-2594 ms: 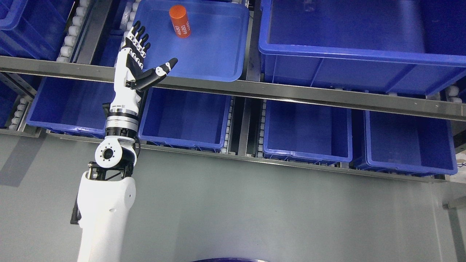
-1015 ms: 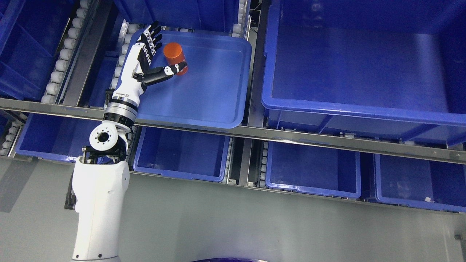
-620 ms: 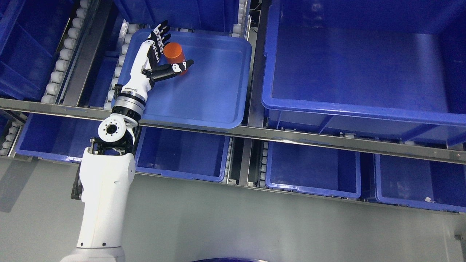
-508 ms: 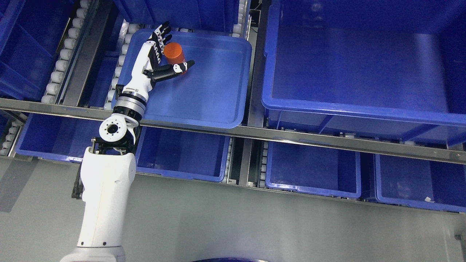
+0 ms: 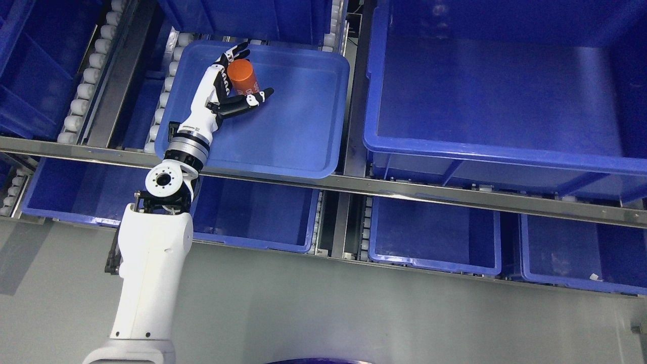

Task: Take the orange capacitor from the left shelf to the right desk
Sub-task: 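Close the left hand fingers around the orange capacitor, then lift the orange capacitor up out of the blue bin with left hand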

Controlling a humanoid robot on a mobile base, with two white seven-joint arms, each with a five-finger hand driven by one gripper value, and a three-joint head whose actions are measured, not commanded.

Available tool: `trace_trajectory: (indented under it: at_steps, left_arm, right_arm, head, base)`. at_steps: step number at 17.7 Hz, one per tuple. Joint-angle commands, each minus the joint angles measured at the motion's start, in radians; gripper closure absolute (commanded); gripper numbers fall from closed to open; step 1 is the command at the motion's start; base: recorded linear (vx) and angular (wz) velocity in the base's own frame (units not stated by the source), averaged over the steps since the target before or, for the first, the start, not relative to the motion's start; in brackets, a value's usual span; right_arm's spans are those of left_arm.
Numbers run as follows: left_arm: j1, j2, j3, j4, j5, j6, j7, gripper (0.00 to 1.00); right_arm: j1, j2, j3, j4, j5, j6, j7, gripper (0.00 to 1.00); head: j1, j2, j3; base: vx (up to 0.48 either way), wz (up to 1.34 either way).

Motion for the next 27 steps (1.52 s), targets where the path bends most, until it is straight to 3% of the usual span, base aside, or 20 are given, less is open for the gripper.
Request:
trace_trajectory:
  at_steps: [1,10,13,17,22,27]
  left_arm:
    - [-0.002,0.016,0.019,0.035,0.015,-0.006,-0.002,0.31]
    - [0.0,0.016,0.056,0.035,0.017,-0.051,-0.002,0.66]
    - [0.003,0.016,0.073,0.035,0.017,-0.09,-0.002,0.86]
    - [0.005,0.016,0.073,0.037,0.018,-0.098,-0.004,0.99]
    - [0.002,0.016,0.07,0.017,0.028,-0.146,-0.004,1.0]
    - [-0.015,0.016,0.002,-0.198,0.072,-0.16,-0.036,1.0]
  right_arm:
    - [0.003,-0.017,-0.017,-0.017,0.003,0.001,0.0,0.0]
    - [0.002,-0.017,-0.017,-0.017,0.003,0.001,0.0,0.0]
    - [0.003,-0.017,-0.017,-0.017,0.003,0.001,0.0,0.0]
    - [0.003,-0.017,-0.017,-0.017,0.003,0.001,0.0,0.0]
    - [0.003,-0.017,-0.017,-0.017,0.003,0.001,0.0,0.0]
    - [0.003,-0.017,-0.017,-0.017,0.003,0.001,0.0,0.0]
  head:
    - [0.0,0.0,0.0]
    - [0.0,0.0,0.0]
    - [0.0,0.0,0.0]
    - [0.0,0.0,0.0]
    - [0.0,0.0,0.0]
    - [0.0,0.0,0.0]
  base:
    - [0.0,0.0]
    - [0.0,0.0]
    - [0.0,0.0]
    - [0.0,0.0]
    - [0.0,0.0]
    - [0.0,0.0]
